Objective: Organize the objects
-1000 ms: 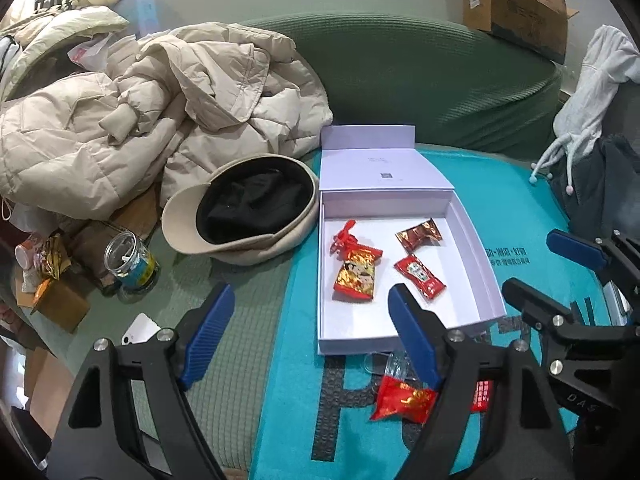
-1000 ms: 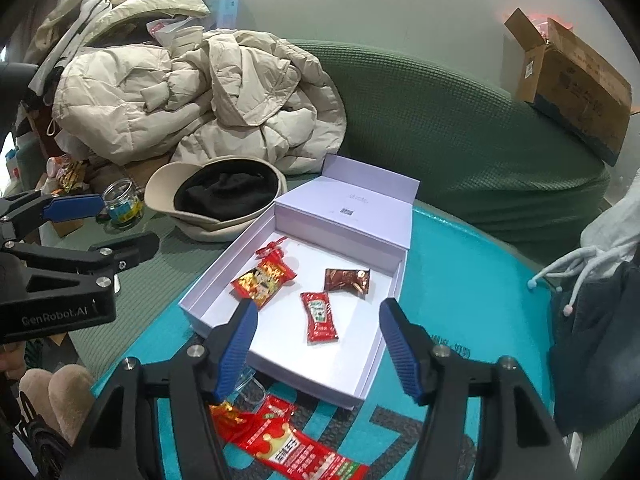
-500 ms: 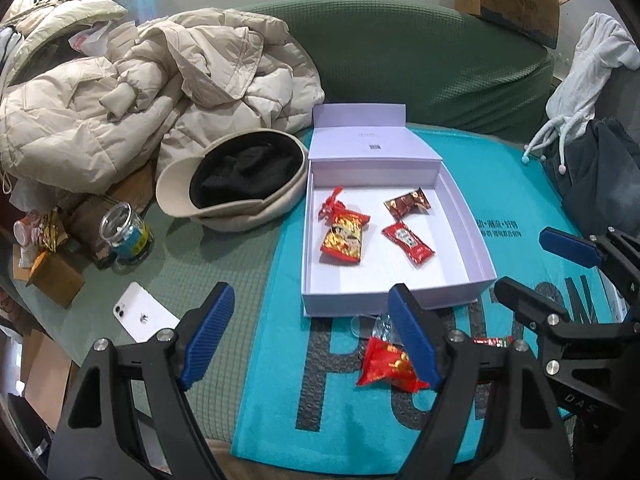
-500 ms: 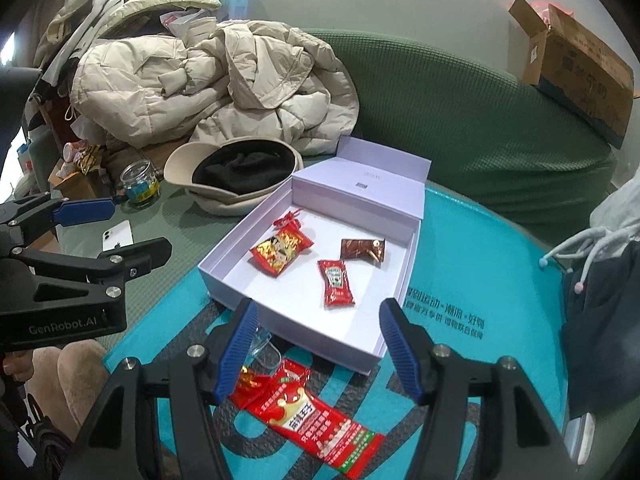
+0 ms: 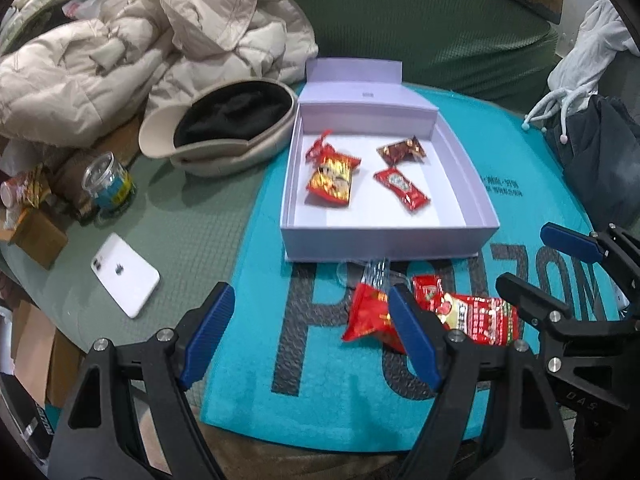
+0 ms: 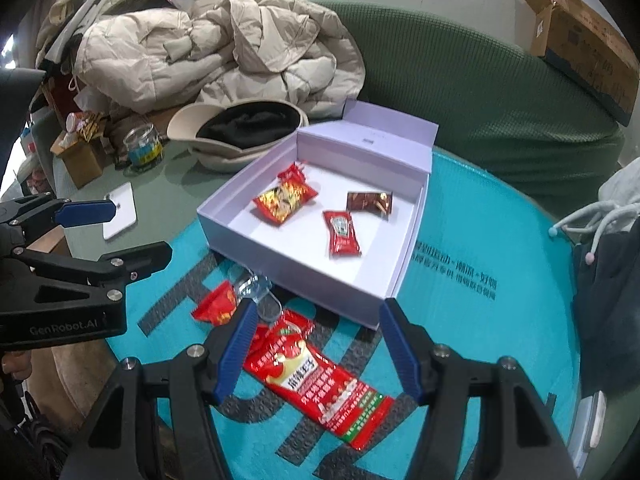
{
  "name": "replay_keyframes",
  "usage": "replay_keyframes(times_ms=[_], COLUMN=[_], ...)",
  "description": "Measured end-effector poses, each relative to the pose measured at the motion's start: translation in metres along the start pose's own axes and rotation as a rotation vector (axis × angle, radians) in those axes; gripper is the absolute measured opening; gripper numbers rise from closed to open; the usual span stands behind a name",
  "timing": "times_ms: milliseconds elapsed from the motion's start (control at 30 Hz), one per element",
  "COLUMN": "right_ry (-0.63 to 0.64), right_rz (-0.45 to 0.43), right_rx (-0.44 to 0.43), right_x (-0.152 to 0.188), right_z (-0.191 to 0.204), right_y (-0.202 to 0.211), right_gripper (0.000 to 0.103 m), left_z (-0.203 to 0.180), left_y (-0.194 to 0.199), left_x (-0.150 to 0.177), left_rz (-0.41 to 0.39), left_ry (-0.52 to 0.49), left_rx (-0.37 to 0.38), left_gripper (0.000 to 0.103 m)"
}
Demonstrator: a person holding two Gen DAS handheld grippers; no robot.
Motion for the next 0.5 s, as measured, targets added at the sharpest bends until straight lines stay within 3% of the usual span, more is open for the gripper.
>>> replay_keyframes(times_ms=[267,500], right_ry=[0.011,0.006], right_rz=[0.047,0.098], right_rx=[-0.037,-0.112], right_x=[0.021,0.04], right_z=[0.007,0.018], right_y=[-0.014,-0.033], right_gripper=[0.064,0.064], left_z=[-0.001,-0.004], left_y=[-0.02,-0.029], left_x=[0.022,0.033], left_rz=[0.06,0.065], left_ry=[0.014,0.025], left_rx=[0.019,0.082], left_gripper=[0.078,0.078])
Point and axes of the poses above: each gripper's, at about its wrist camera, not at the fingertips, and y roughly against the way its jaws point, z to its left, x to its underside, the point moved 8 cm from there along -y, roughly the way its jaws point, and after that the axes turned 1 degree about x, right-handed, at the moved point
